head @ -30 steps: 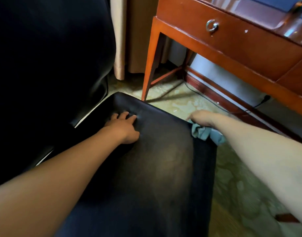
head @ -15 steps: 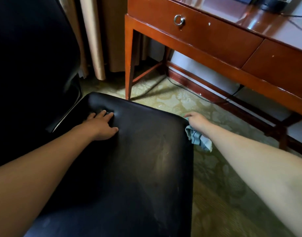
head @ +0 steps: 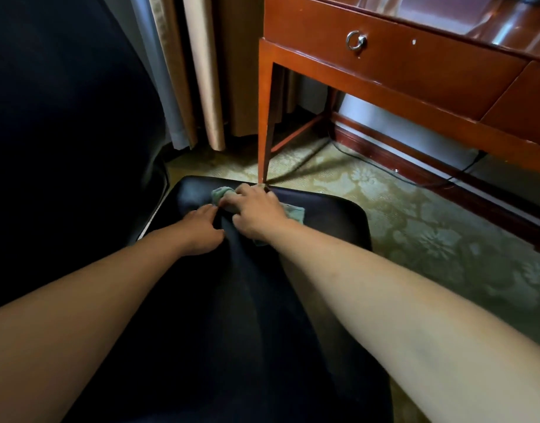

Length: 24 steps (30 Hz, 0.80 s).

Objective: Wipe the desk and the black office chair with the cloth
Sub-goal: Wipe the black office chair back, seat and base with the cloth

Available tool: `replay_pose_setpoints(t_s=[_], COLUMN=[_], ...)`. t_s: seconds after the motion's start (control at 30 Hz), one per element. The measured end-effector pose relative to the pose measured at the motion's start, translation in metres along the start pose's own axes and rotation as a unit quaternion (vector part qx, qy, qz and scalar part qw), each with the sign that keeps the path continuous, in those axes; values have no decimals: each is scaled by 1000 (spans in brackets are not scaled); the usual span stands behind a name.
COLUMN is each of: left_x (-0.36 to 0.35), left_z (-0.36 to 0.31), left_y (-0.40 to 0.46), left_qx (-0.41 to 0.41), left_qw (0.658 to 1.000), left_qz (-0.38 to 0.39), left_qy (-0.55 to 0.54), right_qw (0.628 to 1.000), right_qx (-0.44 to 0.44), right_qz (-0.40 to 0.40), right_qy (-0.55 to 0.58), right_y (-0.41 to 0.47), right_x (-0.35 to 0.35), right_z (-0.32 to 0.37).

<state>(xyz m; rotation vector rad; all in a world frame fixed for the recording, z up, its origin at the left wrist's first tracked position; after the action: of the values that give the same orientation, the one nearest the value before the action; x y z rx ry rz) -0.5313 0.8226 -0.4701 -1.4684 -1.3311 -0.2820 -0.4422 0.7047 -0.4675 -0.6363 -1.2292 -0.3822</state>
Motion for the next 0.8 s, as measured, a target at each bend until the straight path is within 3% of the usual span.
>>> replay_pose_setpoints(t_s=[0.1,0.27,0.43,0.8], left_x=[-1,-11,-16,-15], left_z=[18,38,44,45], left_y=[-20,-38,-38,-26], left_qx=[15,80,88,90], left_qw=[999,992,991,989], left_qz=[-46,-58,-56,-67], left_qy=[20,82,81,94], right_qw=[1000,990,983,999], right_qx=[9,-132,-179,-34], right_qz=[16,0,0,14], right_qy=[-17,43,48,15], right_y=[-7,-26,-28,3], right_x=[7,19,14,-2], right_z=[-34,-95,-83,11])
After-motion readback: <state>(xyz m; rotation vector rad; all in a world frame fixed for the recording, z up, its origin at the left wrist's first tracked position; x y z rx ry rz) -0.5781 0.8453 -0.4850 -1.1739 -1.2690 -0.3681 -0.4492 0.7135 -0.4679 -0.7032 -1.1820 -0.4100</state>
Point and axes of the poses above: each hand's wrist, its own y-axis towards the middle knuckle, its own x-axis out of the back of the hand, z = x × y, the point moved 2 cm from there along y, towards the middle knuckle, and after that the axes turned 9 degrees about z, right-handed, at the moved point
